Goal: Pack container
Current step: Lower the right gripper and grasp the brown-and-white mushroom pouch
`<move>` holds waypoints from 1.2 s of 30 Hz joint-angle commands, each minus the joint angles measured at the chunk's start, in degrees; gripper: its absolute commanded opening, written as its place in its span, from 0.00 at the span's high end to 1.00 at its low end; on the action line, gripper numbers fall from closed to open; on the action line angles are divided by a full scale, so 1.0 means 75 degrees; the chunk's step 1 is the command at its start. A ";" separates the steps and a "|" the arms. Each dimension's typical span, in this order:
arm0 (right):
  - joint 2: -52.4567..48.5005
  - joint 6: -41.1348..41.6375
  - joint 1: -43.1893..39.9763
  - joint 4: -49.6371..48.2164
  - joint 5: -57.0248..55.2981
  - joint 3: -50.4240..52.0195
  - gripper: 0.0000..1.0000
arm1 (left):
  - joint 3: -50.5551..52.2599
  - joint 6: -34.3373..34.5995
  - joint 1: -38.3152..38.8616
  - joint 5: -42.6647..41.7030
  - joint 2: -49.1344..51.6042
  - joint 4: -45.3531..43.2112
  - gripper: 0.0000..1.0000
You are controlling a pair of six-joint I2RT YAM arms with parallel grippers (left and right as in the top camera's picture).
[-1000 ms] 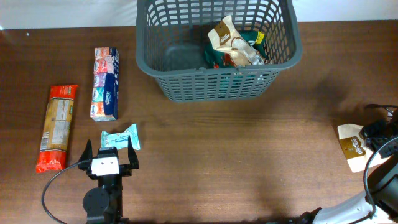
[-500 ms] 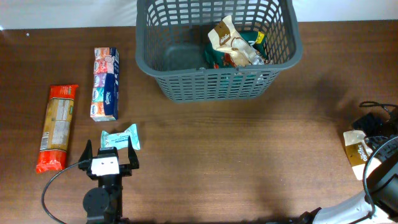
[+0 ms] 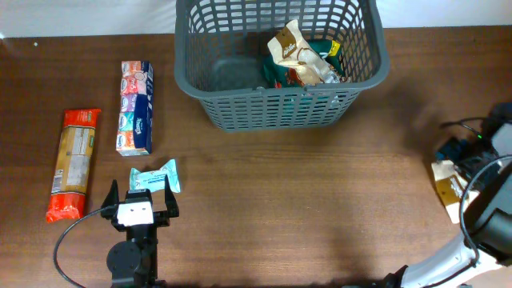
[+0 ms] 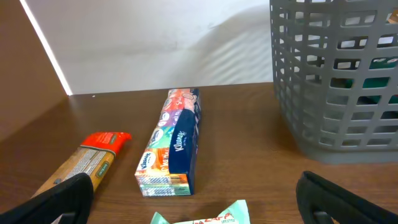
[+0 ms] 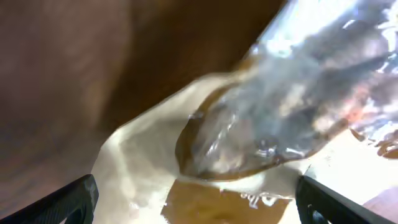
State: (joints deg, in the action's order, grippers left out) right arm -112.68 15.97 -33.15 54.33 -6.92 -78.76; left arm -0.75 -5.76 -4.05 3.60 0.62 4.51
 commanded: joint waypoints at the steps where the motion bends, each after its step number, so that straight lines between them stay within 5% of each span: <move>1: -0.0023 -0.0073 0.0163 0.0166 -0.0574 -0.0670 0.01 | 0.0029 0.0067 -0.0017 -0.0050 -0.0044 0.0012 0.01; 23: -0.0023 -0.0096 0.0149 0.0924 -0.2177 -0.1629 0.01 | 0.0029 0.0067 -0.0017 -0.0052 -0.0044 0.0012 0.01; 36: -0.0023 -0.0216 -0.0927 0.0635 -0.1241 -0.1620 0.01 | 0.0029 0.0067 -0.0017 -0.0052 -0.0044 0.0012 0.01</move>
State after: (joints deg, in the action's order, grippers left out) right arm -112.68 14.87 -37.87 59.68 -19.53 -90.21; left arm -0.75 -5.76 -4.05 3.62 0.62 4.51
